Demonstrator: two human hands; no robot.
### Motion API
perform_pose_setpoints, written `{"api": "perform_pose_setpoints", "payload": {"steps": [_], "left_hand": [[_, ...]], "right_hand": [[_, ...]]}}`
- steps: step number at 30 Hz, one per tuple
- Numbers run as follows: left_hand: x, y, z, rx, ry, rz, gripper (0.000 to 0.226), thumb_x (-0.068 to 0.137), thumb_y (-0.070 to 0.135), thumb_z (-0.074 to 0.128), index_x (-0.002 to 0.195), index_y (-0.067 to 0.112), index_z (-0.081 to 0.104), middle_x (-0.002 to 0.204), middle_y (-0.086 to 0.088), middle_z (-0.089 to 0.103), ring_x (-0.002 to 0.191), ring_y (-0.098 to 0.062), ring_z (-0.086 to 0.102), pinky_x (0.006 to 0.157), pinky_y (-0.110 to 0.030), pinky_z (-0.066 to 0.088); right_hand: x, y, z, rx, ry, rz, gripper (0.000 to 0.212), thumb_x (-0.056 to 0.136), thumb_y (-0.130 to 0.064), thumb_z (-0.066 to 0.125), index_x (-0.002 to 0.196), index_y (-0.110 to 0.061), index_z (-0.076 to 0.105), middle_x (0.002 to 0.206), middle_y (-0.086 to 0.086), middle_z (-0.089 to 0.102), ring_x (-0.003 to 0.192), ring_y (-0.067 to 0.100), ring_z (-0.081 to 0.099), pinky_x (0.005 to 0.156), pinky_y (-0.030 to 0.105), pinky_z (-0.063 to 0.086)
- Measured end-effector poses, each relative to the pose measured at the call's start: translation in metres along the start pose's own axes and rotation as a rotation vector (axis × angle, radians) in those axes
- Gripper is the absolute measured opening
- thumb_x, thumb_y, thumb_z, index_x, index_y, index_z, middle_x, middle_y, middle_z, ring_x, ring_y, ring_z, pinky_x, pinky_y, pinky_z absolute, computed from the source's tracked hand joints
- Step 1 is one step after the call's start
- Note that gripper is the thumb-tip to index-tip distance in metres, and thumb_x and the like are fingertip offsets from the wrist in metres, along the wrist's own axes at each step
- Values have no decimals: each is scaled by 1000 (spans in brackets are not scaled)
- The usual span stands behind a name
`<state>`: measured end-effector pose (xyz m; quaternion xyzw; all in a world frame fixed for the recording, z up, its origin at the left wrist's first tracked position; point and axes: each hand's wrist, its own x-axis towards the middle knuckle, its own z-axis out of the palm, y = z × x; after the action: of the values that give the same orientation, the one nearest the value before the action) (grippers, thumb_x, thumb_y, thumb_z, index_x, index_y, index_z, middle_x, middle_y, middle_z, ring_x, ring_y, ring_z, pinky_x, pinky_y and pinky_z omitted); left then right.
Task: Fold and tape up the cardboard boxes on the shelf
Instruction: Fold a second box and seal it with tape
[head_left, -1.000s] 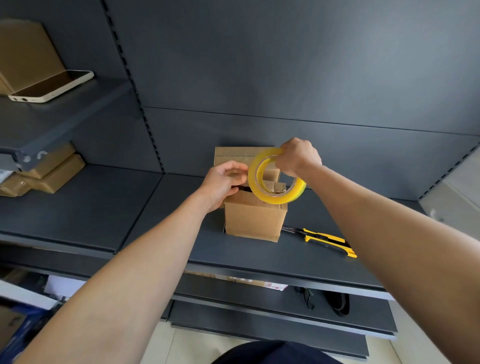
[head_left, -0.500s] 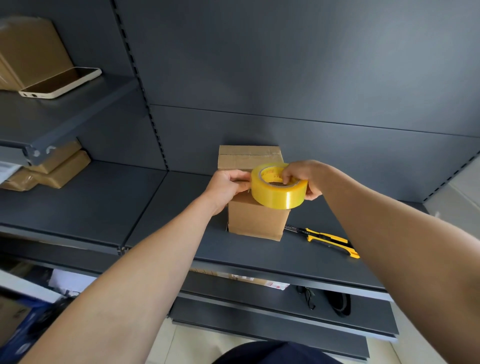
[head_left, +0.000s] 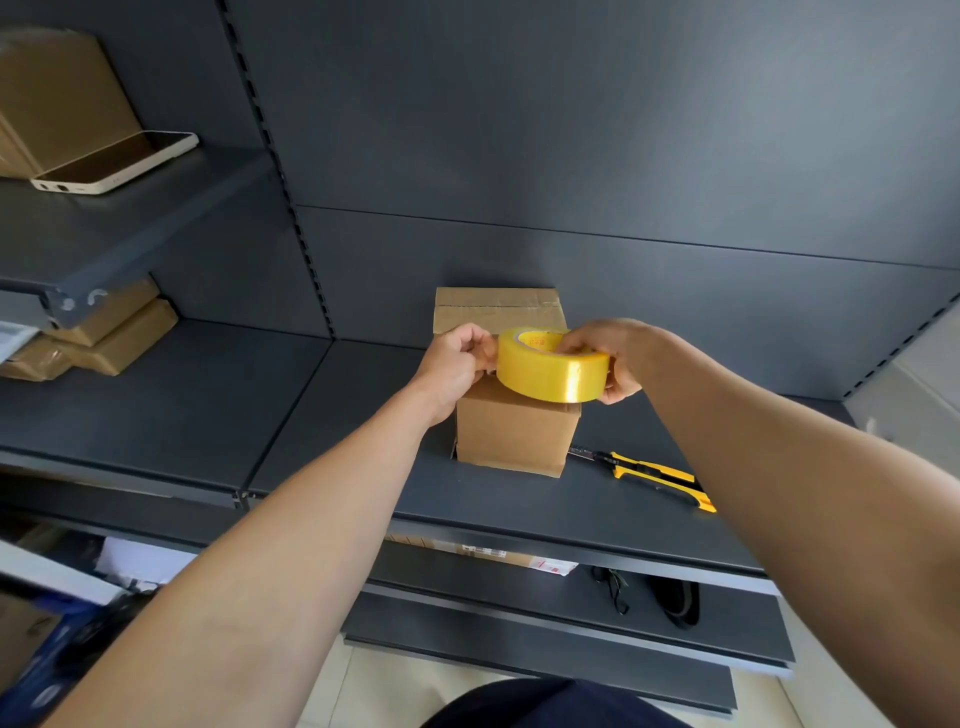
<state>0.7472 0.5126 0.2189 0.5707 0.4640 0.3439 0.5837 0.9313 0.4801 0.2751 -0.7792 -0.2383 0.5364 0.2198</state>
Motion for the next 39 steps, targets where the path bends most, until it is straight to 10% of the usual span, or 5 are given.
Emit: {"api": "perform_pose_setpoints", "payload": {"steps": [7, 13, 17, 36, 39], "left_hand": [[0, 5, -5, -176, -84, -104, 21, 96, 9, 47, 77, 17, 50, 87, -1, 65, 91, -18, 63, 98, -34, 42], [6, -1, -5, -124, -7, -125, 24, 95, 9, 54, 74, 15, 46, 84, -5, 64, 81, -13, 63, 94, -32, 48], [10, 1, -3, -113, 28, -149, 19, 95, 11, 55, 77, 13, 49, 83, -6, 64, 80, -14, 62, 90, -31, 51], [9, 14, 4, 100, 76, -195, 20, 97, 4, 46, 79, 11, 47, 81, -9, 58, 81, -18, 60, 82, -29, 54], [10, 15, -6, 78, 95, -216, 16, 96, 5, 49, 82, 10, 50, 90, -8, 55, 82, -17, 58, 74, -27, 54]], "right_hand": [[0, 0, -5, 84, -51, 64, 18, 87, -19, 61, 101, -11, 53, 89, 12, 57, 65, 21, 59, 48, 24, 51], [2, 5, -20, 216, -183, -235, 44, 80, -33, 74, 117, -21, 55, 117, 9, 53, 100, 29, 63, 76, 43, 58], [-2, 15, -19, -136, -428, -387, 59, 70, -28, 77, 123, -21, 55, 126, 0, 54, 119, 20, 50, 102, 36, 41], [-22, -22, -10, -618, 231, -614, 72, 56, -75, 67, 91, -12, 64, 91, 7, 66, 78, 22, 63, 67, 32, 47], [-23, -23, -17, -826, 348, -556, 88, 51, -78, 66, 115, -17, 55, 104, 0, 53, 88, 23, 52, 74, 35, 45]]}}
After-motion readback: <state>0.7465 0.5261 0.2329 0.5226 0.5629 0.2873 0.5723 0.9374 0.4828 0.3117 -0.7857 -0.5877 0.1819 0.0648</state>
